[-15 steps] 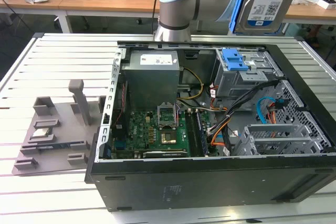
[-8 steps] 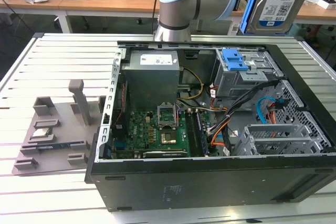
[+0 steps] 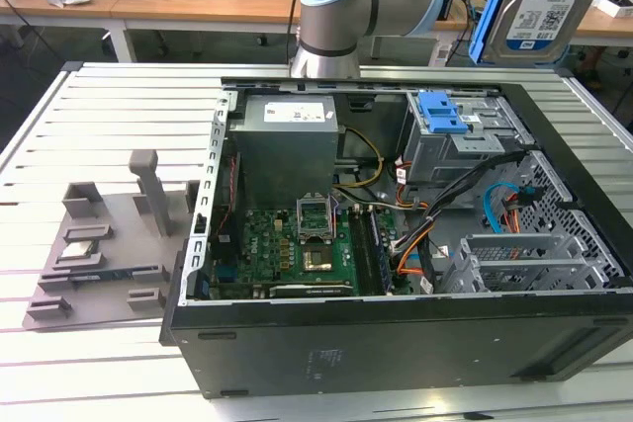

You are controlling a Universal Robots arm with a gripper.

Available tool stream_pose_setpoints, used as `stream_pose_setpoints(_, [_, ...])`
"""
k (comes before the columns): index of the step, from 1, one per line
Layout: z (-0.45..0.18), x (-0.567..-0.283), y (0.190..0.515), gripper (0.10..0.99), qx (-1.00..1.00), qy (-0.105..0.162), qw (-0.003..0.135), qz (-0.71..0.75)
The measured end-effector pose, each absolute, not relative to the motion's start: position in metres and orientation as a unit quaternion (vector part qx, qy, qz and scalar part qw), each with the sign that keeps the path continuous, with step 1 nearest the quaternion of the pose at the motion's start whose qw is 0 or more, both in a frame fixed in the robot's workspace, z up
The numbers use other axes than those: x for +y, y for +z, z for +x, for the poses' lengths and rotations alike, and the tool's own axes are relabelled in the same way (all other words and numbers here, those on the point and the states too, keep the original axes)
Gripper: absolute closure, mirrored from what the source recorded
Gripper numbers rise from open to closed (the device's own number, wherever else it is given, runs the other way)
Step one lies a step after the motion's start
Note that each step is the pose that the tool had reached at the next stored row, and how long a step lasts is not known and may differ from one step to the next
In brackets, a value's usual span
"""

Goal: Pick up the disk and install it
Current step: 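Pick up the disk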

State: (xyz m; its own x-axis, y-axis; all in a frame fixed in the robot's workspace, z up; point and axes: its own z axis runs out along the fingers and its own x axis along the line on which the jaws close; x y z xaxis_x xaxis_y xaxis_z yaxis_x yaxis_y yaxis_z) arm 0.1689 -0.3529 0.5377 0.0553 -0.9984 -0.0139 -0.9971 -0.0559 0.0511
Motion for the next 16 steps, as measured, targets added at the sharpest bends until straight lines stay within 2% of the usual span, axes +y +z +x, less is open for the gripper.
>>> stream_pose_setpoints(6, [0.169, -0.357, 0.537, 0.718, -0.687, -0.023, 0.014, 0.726])
stream_pose_setpoints(16, [0.166, -0.385, 0.537, 0.718, -0.687, -0.023, 0.014, 0.726])
